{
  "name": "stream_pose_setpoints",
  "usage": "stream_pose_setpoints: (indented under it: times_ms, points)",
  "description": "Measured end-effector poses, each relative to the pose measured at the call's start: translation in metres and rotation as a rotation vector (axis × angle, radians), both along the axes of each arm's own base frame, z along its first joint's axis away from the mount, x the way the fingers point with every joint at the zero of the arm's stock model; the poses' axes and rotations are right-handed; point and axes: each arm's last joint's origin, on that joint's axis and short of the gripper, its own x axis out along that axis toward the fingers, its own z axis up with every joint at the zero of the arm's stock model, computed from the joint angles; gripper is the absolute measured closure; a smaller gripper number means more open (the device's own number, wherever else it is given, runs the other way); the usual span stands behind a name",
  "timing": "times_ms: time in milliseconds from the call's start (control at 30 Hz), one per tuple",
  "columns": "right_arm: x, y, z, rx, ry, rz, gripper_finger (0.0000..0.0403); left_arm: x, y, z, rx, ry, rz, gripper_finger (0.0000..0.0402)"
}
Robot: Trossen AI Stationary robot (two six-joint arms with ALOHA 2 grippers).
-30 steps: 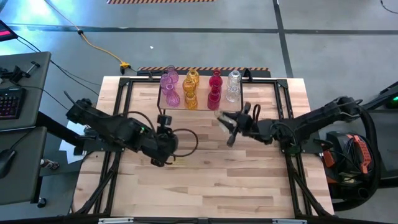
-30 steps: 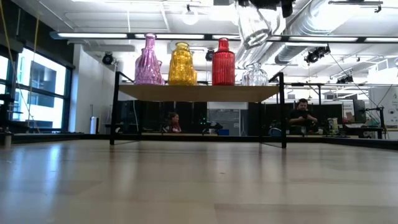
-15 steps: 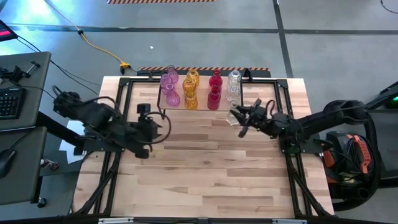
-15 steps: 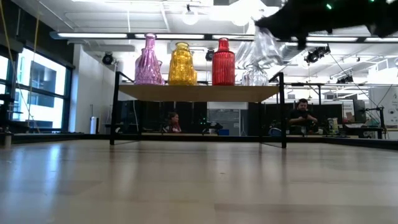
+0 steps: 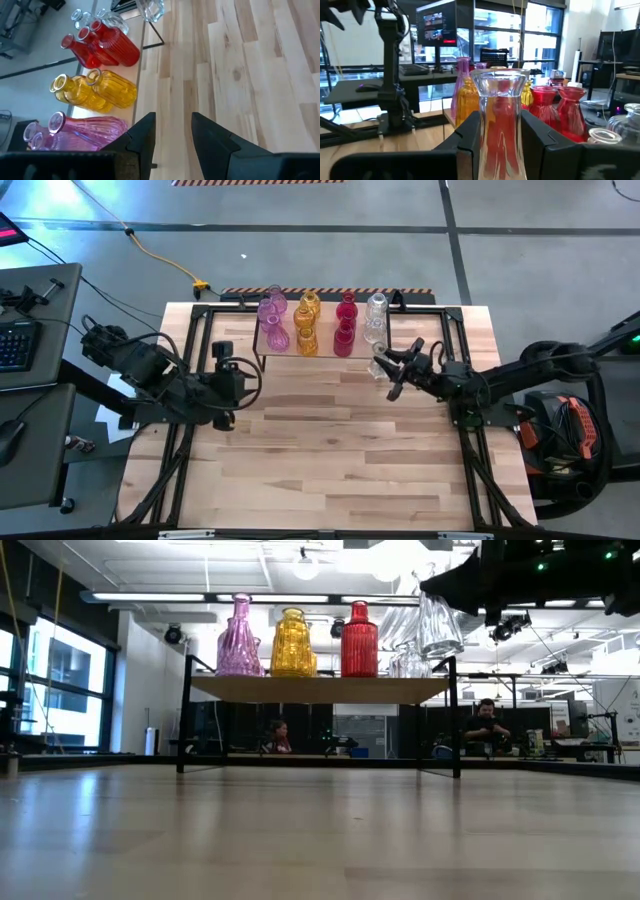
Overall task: Sort vases onto shelf
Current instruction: Put the transparent vase on the shelf aligned with the other transparent vases
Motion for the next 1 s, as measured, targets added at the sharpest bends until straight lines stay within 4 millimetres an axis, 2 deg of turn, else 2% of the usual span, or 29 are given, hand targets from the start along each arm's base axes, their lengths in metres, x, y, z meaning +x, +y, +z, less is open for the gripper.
stream_pose_setpoints:
  times_ms: [433, 633, 700, 767, 1000]
  points:
    - [0.018, -0.003, -0.009, -0.113, -0.072, -0.024, 0.0333, -0.002, 0.001, -0.002, -0.015, 0.013, 0.030, 0.0284]
    - [-0.004, -0.010, -0.027, -0.119, -0.141, -0.046, 0.0333, -0.002, 0.001, -0.002, -0.027, 0.014, 0.043, 0.0284]
    - [-0.008, -0.010, -0.027, -0.140, -0.185, 0.012, 0.0333, -0.002, 0.001, -0.002, -0.027, 0.014, 0.043, 0.0284]
    - [-0.008, -0.009, -0.025, -0.167, -0.198, 0.061, 0.0333, -0.002, 0.001, -0.002, -0.017, 0.013, 0.041, 0.0284]
    - [0.005, -0.021, -0.023, -0.140, -0.109, -0.011, 0.0333, -0.002, 0.002, -0.002, -0.008, 0.007, 0.046, 0.0284]
